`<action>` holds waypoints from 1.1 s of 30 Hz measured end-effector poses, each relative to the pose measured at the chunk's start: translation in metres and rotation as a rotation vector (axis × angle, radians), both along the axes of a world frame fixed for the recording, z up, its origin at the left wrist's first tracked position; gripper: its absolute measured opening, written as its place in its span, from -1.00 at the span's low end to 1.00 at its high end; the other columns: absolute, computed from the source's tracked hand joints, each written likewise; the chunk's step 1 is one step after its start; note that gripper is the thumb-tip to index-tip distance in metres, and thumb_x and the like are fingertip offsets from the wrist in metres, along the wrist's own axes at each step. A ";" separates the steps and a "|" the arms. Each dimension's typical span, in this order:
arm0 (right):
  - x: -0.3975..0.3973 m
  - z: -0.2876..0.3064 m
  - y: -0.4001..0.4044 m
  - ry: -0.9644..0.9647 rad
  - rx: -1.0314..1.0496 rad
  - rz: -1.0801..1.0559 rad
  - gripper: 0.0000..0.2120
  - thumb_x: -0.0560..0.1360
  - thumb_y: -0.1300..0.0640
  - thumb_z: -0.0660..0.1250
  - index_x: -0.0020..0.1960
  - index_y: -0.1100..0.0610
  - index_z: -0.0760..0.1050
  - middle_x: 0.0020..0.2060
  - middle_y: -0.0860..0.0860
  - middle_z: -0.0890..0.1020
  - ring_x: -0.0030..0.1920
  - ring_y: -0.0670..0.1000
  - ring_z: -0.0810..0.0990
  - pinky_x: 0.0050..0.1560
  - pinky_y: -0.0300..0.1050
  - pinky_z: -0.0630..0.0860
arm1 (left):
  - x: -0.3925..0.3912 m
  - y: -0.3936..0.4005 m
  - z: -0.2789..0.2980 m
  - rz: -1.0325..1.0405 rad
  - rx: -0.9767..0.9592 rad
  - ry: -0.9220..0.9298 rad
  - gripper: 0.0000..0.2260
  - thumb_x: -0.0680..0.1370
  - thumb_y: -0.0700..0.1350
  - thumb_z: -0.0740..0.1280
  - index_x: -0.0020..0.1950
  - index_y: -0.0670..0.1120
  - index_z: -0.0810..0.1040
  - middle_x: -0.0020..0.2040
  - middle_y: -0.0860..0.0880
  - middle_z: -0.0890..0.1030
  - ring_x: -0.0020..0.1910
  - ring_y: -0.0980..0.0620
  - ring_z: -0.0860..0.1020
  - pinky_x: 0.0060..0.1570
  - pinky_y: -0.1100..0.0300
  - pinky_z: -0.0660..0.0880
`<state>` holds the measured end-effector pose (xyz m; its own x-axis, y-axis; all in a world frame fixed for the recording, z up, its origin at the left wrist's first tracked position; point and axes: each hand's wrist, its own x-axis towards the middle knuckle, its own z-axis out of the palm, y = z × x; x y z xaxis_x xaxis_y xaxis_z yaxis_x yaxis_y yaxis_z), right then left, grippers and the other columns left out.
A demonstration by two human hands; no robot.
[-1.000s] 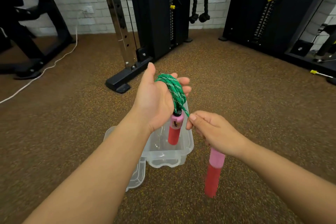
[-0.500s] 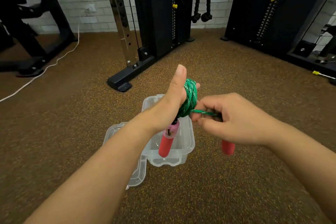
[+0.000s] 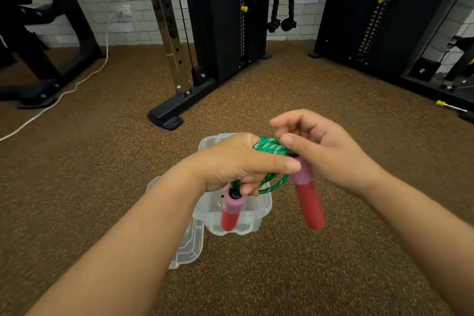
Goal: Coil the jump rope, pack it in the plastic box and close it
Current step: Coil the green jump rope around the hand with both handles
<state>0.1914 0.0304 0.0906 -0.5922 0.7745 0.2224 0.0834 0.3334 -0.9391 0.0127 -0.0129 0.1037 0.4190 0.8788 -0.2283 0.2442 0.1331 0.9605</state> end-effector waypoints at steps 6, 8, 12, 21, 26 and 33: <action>-0.008 -0.015 -0.004 0.080 -0.356 0.291 -0.25 0.28 -0.29 0.45 0.36 0.05 0.46 0.21 0.03 0.63 0.21 0.01 0.59 0.15 -0.17 0.49 | -0.009 -0.001 -0.003 -0.131 -0.116 -0.256 -0.95 0.42 -0.14 0.39 -0.24 -0.06 0.63 -0.67 0.06 0.36 -0.67 0.13 0.40 -0.40 0.22 0.47; -0.005 -0.012 -0.002 0.075 -0.427 0.387 -0.29 0.26 -0.09 0.55 0.33 0.14 0.48 0.18 0.09 0.64 0.20 0.08 0.59 0.22 -0.04 0.48 | -0.012 -0.001 -0.006 -0.180 -0.175 -0.329 -0.82 0.41 -0.16 0.44 0.00 -0.12 0.63 -0.64 0.06 0.38 -0.64 0.13 0.42 -0.39 0.22 0.50; -0.004 -0.012 -0.001 -0.085 -0.319 0.309 -0.66 0.36 0.34 0.45 0.12 0.24 0.56 0.01 0.17 0.68 0.04 0.11 0.65 0.17 0.04 0.53 | -0.015 0.001 -0.010 -0.205 -0.163 -0.338 -0.83 0.35 -0.19 0.45 -0.25 -0.20 0.48 -0.59 0.06 0.45 -0.56 0.11 0.50 -0.26 0.19 0.53; -0.006 -0.017 -0.004 -0.080 -0.166 0.003 -0.77 0.36 0.38 0.45 -0.10 0.11 0.55 -0.34 -0.07 0.62 -0.33 -0.13 0.54 -0.27 -0.25 0.47 | -0.025 0.008 -0.015 0.085 -0.056 -0.157 -0.66 0.40 -0.37 0.41 0.16 -0.35 0.50 -0.05 -0.20 0.62 -0.07 -0.05 0.60 0.05 0.14 0.56; -0.011 -0.030 0.000 -0.012 -0.202 -0.116 -0.81 0.34 0.25 0.51 -0.08 0.13 0.58 -0.23 0.08 0.64 -0.23 0.02 0.55 -0.16 -0.01 0.47 | -0.018 0.010 -0.016 0.260 0.025 -0.070 -0.70 0.49 -0.38 0.33 0.22 -0.29 0.46 0.06 -0.24 0.58 0.02 -0.10 0.57 0.04 0.08 0.57; -0.013 -0.037 0.007 0.204 -0.330 -0.019 -0.59 0.33 0.33 0.48 0.15 0.22 0.50 -0.07 0.03 0.70 -0.04 -0.03 0.66 0.02 -0.14 0.58 | -0.007 0.018 -0.005 0.398 0.279 0.168 -0.79 0.53 -0.26 0.32 0.04 0.04 0.58 0.03 -0.11 0.67 0.05 -0.12 0.63 0.12 -0.15 0.54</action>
